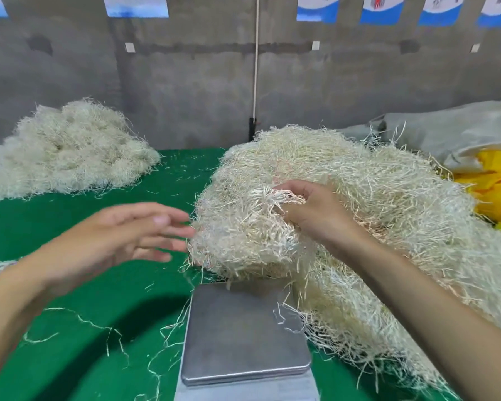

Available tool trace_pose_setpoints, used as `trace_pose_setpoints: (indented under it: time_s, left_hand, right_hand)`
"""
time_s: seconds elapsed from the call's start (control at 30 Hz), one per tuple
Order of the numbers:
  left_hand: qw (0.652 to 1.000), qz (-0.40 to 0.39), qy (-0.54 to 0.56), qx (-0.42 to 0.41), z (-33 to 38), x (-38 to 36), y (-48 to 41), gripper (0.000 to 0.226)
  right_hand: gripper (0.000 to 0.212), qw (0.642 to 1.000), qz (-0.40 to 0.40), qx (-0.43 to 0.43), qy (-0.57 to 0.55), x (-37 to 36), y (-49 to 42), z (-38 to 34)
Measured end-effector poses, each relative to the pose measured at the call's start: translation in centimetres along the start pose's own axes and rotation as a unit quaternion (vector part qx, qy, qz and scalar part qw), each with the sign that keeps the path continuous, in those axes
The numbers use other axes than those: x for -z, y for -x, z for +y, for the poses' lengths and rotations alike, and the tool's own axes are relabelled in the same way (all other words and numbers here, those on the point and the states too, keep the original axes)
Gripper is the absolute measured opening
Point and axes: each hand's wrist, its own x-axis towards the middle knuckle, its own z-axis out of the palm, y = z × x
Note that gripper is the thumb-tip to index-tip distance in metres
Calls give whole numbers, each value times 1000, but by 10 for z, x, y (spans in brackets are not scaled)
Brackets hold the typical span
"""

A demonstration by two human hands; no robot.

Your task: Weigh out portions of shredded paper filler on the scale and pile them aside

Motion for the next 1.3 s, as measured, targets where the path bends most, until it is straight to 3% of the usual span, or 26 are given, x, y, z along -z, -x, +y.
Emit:
trace_pose_setpoints:
  time_s: [0.07, 0.13, 0.23, 0.33, 0.43, 0.53, 0.63, 0.73, 0.93, 1.03, 1.1, 1.2, 1.3]
  left_hand:
    - [995, 80, -27, -54, -6, 2, 4, 66]
    - [981, 112, -137, -85, -18, -18, 5, 76]
    - [943, 50, -313, -102, -41, -63, 2, 97]
    - [873, 20, -454, -176, -64, -82, 2, 78]
    - [885, 17, -439, -152, -84, -84, 1, 51]
    - [885, 0, -455, -101, -99, -84, 0, 42]
    - [904, 20, -414, -109, -99, -74, 3, 44]
    - [923, 49, -365, -111, -85, -60, 6, 33]
    - [932, 98, -326, -129, -65, -52, 12, 31]
    - [933, 133, -294, -161, -57, -55, 8, 31]
    - [937, 135, -281, -160, -51, -58, 0, 29]
    - [938, 131, -286, -144, -43, -64, -12, 27]
    - [935, 132, -291, -153, -36, -70, -21, 21]
  right_hand:
    - [42, 1000, -4, -5, -22, -1, 5, 5]
    - [45, 999, -37, -3, -40, -9, 13, 8]
    - [49, 997, -74, 0, -15, -27, 21, 18]
    - [42, 995, -93, 0, -24, -38, 30, 34]
    - [42, 990, -133, -19, 30, -41, 45, 55]
    - [48, 975, -180, -50, 122, -34, 55, 71]
    - [59, 981, -168, -52, 81, -5, 55, 69]
    - [64, 986, -159, -34, 23, 33, 56, 62]
    - [79, 960, -276, -2, 52, 83, 70, 52]
    - [64, 976, -210, 17, 59, 78, 81, 43]
    - [39, 995, -91, 38, 14, 64, 83, 39]
    - [24, 997, 47, 25, -55, 41, 80, 34]
    - [22, 996, 57, 38, -61, 23, 76, 25]
